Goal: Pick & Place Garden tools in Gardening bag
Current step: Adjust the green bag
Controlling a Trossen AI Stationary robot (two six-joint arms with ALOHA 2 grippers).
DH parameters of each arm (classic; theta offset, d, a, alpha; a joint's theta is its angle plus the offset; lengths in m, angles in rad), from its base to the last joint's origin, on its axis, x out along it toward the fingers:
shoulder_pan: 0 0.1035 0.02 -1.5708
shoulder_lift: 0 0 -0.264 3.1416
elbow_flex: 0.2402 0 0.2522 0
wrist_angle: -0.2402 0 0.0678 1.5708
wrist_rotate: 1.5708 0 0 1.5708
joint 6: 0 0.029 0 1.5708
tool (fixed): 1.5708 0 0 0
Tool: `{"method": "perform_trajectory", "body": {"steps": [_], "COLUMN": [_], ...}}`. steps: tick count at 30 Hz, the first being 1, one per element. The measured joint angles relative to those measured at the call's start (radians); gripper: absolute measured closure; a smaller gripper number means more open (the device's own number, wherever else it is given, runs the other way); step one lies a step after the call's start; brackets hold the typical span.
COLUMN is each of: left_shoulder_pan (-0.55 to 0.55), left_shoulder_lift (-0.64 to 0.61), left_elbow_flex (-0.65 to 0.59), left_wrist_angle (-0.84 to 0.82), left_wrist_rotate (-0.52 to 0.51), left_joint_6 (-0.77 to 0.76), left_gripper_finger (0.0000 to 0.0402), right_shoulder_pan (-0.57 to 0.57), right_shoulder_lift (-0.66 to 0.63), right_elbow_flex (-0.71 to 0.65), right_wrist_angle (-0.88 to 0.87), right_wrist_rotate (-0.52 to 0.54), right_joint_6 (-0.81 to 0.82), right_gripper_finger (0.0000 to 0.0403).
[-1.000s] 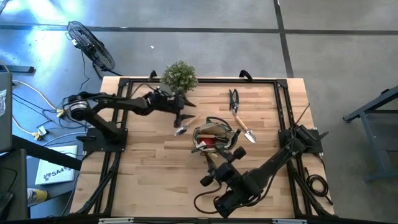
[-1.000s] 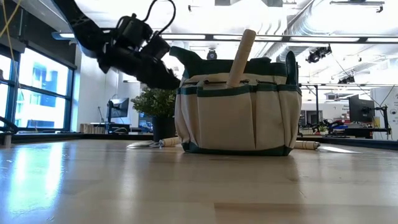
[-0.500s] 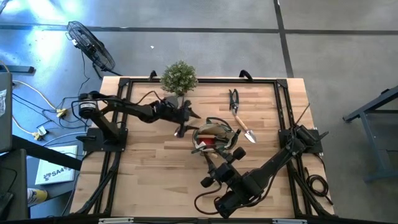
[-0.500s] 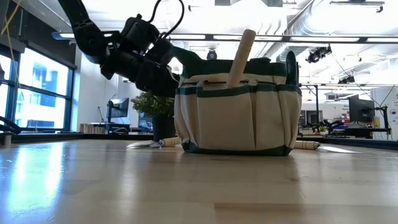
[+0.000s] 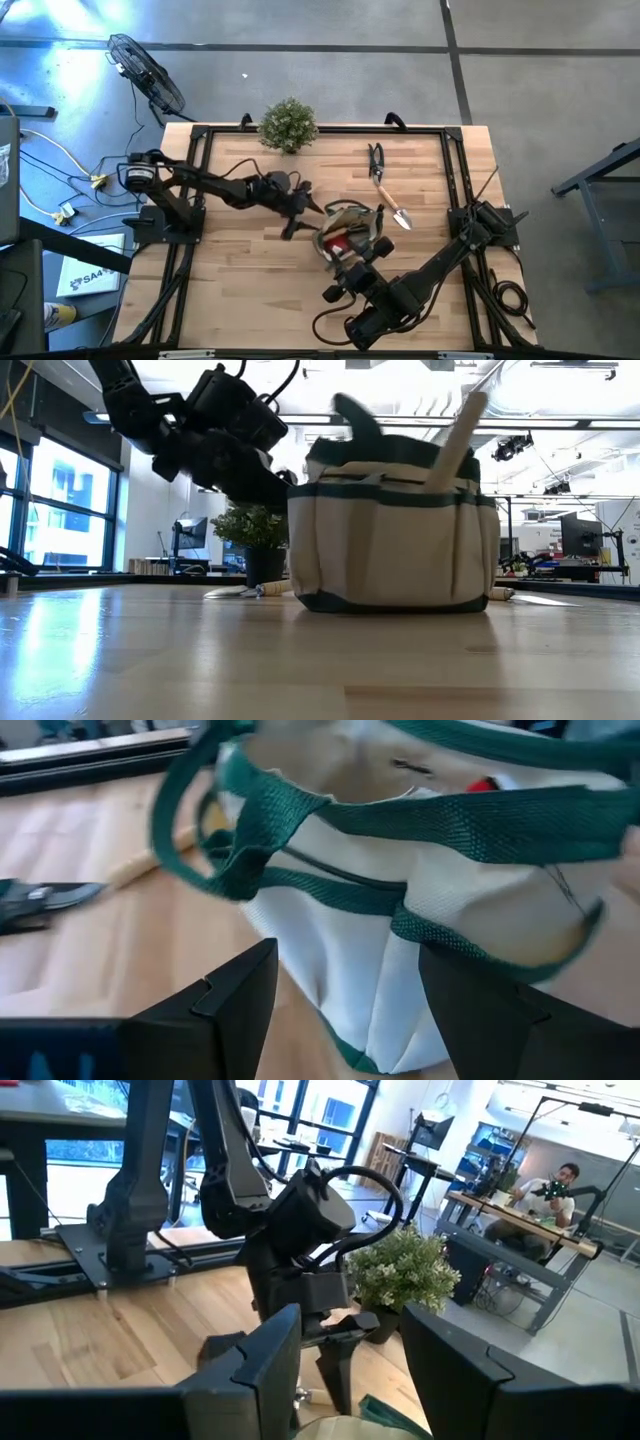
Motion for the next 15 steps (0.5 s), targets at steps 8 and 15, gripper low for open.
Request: {"method": "perform_trajectory", "body": {"steps": [8, 15], "left_shoulder_pan": [-0.089, -0.183], "left_shoulder_lift": [0.0, -0.001], "left_elbow_flex": [0.0, 0.0], "left_wrist_angle": [-0.013, 0.033], "left_wrist_rotate": [0.0, -0.003], "left_joint_6": [-0.083, -0.102], "left_gripper_finger": [0.0162, 0.0162], "right_shoulder_pan": [0.0, 0.0], "right_shoulder_lift": [0.0, 0.0], "right_elbow_flex": [0.0, 0.0], "right_wrist_angle": [0.004, 0.008], "right_wrist_rotate": [-0.01, -0.018], "right_joint_6": [0.003, 0.003], "right_gripper_finger": [0.0238, 0.0238]}}
